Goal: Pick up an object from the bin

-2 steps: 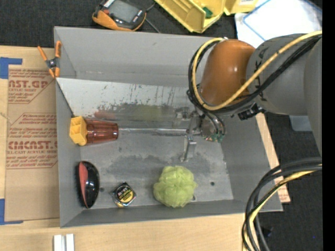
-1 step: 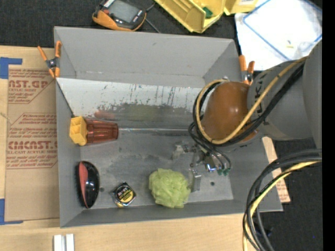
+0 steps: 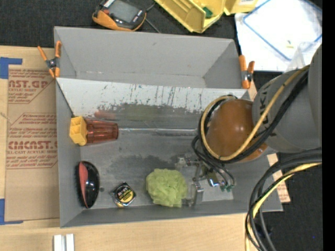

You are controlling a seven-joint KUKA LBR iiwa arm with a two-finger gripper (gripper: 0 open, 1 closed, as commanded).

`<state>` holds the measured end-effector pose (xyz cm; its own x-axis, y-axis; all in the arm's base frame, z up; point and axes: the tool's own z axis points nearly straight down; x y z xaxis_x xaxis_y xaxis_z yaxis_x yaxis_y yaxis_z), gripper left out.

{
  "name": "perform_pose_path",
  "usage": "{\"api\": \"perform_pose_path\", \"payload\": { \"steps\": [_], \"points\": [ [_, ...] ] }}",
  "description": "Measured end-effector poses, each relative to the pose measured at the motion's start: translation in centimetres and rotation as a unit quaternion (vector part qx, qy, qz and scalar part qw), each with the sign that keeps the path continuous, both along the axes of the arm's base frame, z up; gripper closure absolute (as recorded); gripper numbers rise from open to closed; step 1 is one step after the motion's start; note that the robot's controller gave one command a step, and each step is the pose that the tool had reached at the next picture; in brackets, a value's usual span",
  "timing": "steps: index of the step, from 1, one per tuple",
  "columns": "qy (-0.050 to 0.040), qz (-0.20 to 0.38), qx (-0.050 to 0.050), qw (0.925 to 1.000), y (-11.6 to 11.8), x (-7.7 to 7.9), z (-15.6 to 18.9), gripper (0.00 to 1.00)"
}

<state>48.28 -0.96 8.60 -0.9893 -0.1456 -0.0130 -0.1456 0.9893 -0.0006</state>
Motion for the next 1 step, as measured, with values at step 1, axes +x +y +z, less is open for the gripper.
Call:
{"api": "perform_pose_path", "payload": {
  "steps": [1],
  "points": [
    [0.0029,-0.166,0.002,0.9862,3.59,2.68,-1.54,0.0]
  ]
}}
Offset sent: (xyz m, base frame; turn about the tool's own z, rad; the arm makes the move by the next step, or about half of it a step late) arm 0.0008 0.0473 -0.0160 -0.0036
